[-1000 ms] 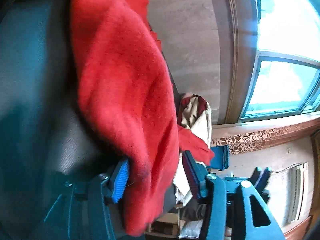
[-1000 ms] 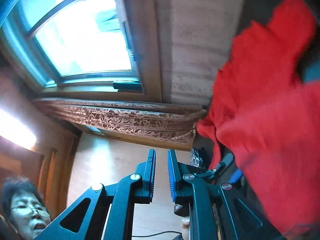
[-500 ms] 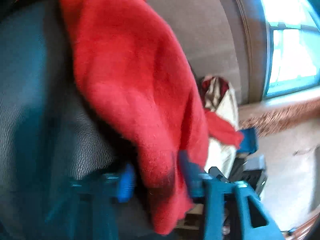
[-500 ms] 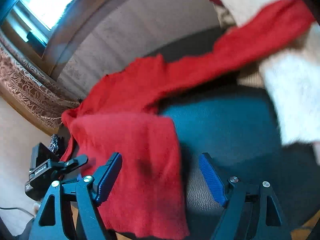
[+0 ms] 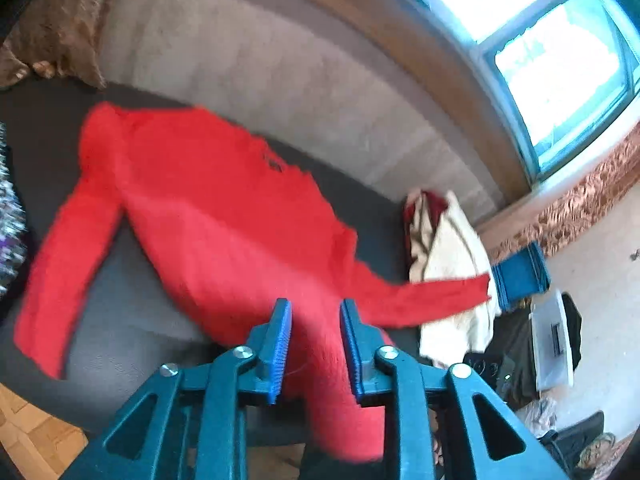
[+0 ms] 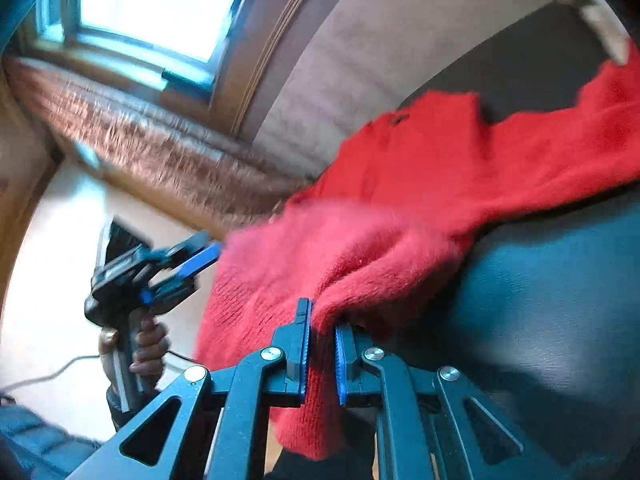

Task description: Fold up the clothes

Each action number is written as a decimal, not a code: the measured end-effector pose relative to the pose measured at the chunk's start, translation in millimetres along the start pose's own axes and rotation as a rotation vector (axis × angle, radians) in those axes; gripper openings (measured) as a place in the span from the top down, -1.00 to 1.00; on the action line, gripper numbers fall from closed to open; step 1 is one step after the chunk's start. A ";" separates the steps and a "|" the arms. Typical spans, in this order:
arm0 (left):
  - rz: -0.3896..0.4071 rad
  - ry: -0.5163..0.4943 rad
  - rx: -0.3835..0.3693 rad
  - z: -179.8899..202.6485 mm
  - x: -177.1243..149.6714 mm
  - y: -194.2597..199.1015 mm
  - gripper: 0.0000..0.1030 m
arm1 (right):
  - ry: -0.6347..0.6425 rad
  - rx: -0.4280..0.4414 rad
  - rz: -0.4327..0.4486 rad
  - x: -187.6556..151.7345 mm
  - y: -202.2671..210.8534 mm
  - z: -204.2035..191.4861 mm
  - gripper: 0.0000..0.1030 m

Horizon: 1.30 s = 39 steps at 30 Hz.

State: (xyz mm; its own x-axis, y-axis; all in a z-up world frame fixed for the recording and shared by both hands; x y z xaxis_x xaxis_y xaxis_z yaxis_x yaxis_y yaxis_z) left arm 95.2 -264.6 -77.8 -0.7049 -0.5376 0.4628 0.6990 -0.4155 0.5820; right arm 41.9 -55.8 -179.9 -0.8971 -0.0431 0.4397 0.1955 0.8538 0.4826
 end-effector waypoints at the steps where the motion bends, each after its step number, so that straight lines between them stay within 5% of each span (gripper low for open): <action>1: 0.028 0.023 -0.004 -7.5 2.2 5.7 0.45 | -0.021 0.001 0.022 3.2 8.9 4.7 0.79; 2: 0.038 0.056 -0.001 -20.9 1.4 9.3 0.43 | -0.053 -0.041 0.011 1.6 11.7 22.9 0.79; 3: 0.030 0.103 0.011 -39.3 -3.2 11.1 0.43 | -0.065 0.012 -0.055 -6.4 8.8 25.8 0.74; 7: -0.011 0.281 0.092 -111.0 -44.7 -0.3 0.46 | 0.177 -0.076 -0.310 -52.6 -7.6 9.3 0.72; 12: -0.015 0.330 0.240 -165.5 -92.1 -11.5 0.46 | 0.229 -0.241 -0.196 -9.1 -3.9 16.2 0.66; 14: -0.004 0.333 0.204 -168.0 -98.8 -18.0 0.46 | 0.269 -0.307 -0.138 14.9 -4.0 11.8 0.50; 16: 0.000 0.335 0.166 -163.2 -98.0 -26.9 0.45 | 0.306 -0.356 -0.089 40.4 -6.7 1.9 0.13; 18: 0.000 0.332 0.117 -153.9 -94.2 -40.1 0.42 | 0.329 -0.372 -0.095 59.4 -8.3 -16.4 0.03; 20: -0.005 0.321 0.093 -145.2 -90.2 -54.2 0.42 | 0.358 -0.373 -0.128 64.5 -9.0 -22.8 0.04; 24: -0.049 0.310 0.086 -140.0 -88.5 -79.8 0.42 | 0.369 -0.360 -0.059 92.7 -27.8 -30.9 0.04; 29: -0.055 0.284 0.055 -130.5 -83.5 -87.7 0.46 | 0.409 -0.503 -0.129 107.0 -97.3 -0.9 0.11; 31: -0.061 0.253 0.087 -133.9 -80.9 -87.3 0.78 | 0.425 -0.561 -0.158 112.8 -124.6 11.2 0.15; 34: -0.057 0.209 0.127 -135.6 -74.5 -78.5 0.86 | 0.447 -0.647 -0.201 121.7 -165.0 28.9 0.30; 37: -0.045 0.164 0.175 -133.0 -62.0 -61.6 0.86 | 0.446 -0.683 -0.150 148.0 -163.8 47.2 0.36; 39: -0.016 0.166 0.107 -120.9 -50.3 -43.9 0.83 | 0.468 -0.742 -0.112 170.4 -164.9 61.4 0.36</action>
State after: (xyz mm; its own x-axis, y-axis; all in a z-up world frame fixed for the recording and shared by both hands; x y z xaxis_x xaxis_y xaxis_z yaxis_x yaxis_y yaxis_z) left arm 114.6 -308.1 -207.4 -0.6801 -0.6487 0.3414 0.6649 -0.3497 0.6600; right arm -167.6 -172.1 -231.0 -0.7039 -0.4535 0.5467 0.4689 0.2816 0.8372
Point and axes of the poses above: each gripper's, at about its wrist camera, not at the fingertips, and y roughly against the way its jaws point, z to its right, x to its top, the point moved 8 cm from there along -y, roughly the way its jaws point, and after that the axes turned 7 degrees about -x, right-handed, at the moved point
